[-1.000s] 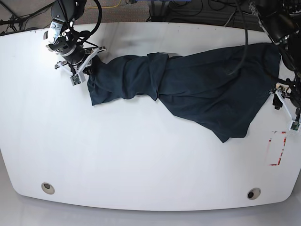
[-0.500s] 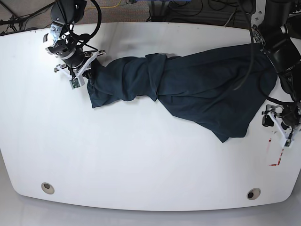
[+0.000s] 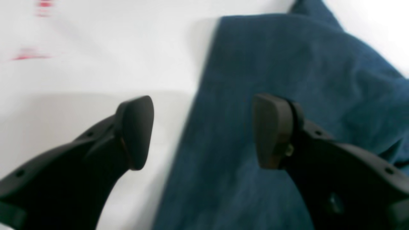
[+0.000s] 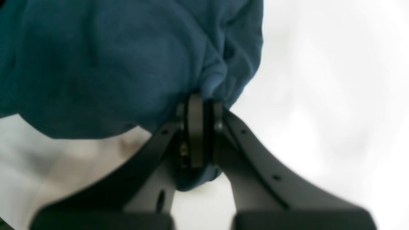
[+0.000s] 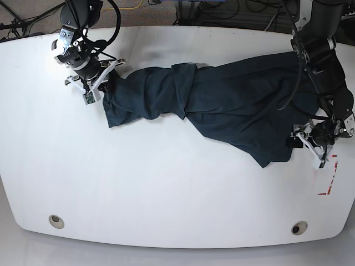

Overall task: Fold the T-shirt properly
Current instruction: 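Release the shirt with the left gripper and regrasp its loose edge, then lift and swing the shirt with both grippers, stretching it apart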

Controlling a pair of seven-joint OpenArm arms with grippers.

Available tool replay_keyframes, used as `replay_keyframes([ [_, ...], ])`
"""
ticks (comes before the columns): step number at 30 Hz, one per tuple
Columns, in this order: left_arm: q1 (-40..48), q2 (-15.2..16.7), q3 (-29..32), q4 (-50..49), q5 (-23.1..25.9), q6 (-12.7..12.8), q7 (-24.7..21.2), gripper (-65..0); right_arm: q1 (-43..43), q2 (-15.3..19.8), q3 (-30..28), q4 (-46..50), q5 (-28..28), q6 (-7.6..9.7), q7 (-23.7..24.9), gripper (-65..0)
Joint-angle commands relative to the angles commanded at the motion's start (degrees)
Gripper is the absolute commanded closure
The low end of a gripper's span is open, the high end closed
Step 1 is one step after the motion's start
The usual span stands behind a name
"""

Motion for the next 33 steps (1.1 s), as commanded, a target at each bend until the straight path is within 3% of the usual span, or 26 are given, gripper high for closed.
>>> replay_keyframes([
  [7,-0.44,0.35,4.84,-0.97,-0.35,0.00,-0.44,-44.7,0.35,-0.09,0.00,-0.62,0.00,0.00,0.00,0.0],
  [11,-0.44,2.81,4.92,-0.88,-0.26,0.00,-0.18,-44.7,0.70,-0.09,0.00,-0.62,0.00,0.00,0.00,0.0],
  [18,-0.44,3.52,4.92,-0.44,-0.35,0.00,1.49,-44.2,0.79,-0.18,0.00,-0.62,0.00,0.00,0.00,0.0],
  [22,-0.44,4.40,4.92,-0.44,-0.18,0.00,1.14,-32.4,0.79,-0.09,0.00,-0.62,0.00,0.00,0.00,0.0],
  [28,-0.26,4.40,4.84,-0.97,0.09,0.00,-1.32,0.0,0.79,0.00,0.00,-0.62,0.00,0.00,0.00,0.0],
  [33,2.02,4.48,4.92,0.00,0.00,0.00,-2.46,0.0,1.58,-0.09,0.00,-0.62,0.00,0.00,0.00,0.0],
])
